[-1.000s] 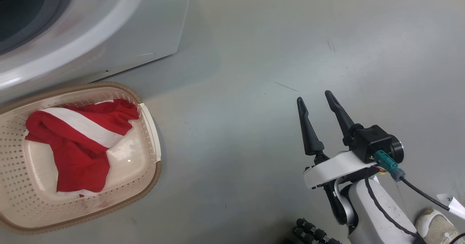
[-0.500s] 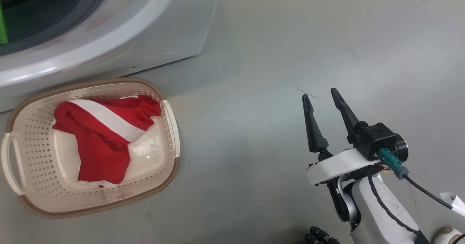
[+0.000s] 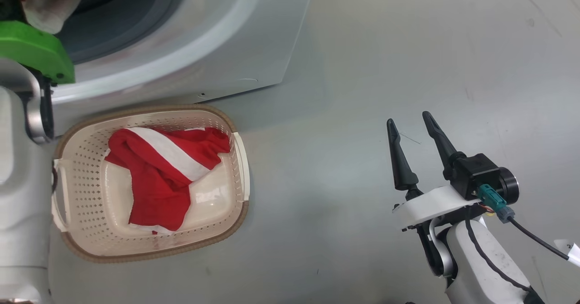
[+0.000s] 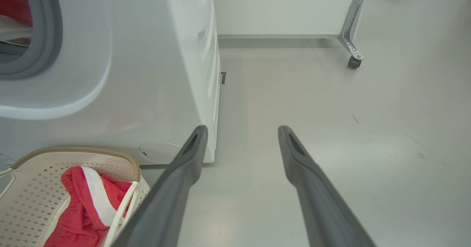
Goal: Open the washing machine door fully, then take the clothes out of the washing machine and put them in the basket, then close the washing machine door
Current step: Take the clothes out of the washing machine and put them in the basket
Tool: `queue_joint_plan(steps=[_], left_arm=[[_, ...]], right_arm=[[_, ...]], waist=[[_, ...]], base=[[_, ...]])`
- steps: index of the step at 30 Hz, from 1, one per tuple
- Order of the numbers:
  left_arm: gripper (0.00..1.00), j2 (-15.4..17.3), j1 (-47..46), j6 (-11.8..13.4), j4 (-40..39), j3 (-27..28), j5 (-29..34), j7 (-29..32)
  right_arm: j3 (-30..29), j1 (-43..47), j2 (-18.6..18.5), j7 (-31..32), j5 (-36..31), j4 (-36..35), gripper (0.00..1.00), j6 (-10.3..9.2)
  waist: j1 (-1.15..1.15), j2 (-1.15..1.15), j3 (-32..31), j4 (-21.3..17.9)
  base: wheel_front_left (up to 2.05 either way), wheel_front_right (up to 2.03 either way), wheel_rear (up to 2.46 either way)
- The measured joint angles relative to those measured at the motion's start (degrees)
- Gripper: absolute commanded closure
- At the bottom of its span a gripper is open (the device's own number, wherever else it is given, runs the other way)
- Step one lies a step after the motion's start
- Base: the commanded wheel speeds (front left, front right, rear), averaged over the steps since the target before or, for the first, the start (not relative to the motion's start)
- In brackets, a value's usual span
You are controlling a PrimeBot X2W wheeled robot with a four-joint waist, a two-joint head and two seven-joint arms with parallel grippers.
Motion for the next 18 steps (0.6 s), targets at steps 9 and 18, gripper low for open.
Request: queue_joint_plan(steps=[9,18], left_arm=[[1.0,-3.2,8.9,0.0,-2.4,0.0,-2.0,-6.9],[1.0,-4.6,18.3,-0.1,-6.1,0.0,-2.6,-8.2]], right_arm=[[-0.2,0.3,-0.8,-0.1,-0.5,1.5,0.0,-0.07],[-0.4,2.8,-1.2,-0.1,-0.5,2.7,0.0,-0.08]], waist=[[0.0,0.0,-4.5,2.5],[0.0,0.0,-10.0,4.7]], base=[[0.0,0.0,0.0],[0.0,0.0,0.0]])
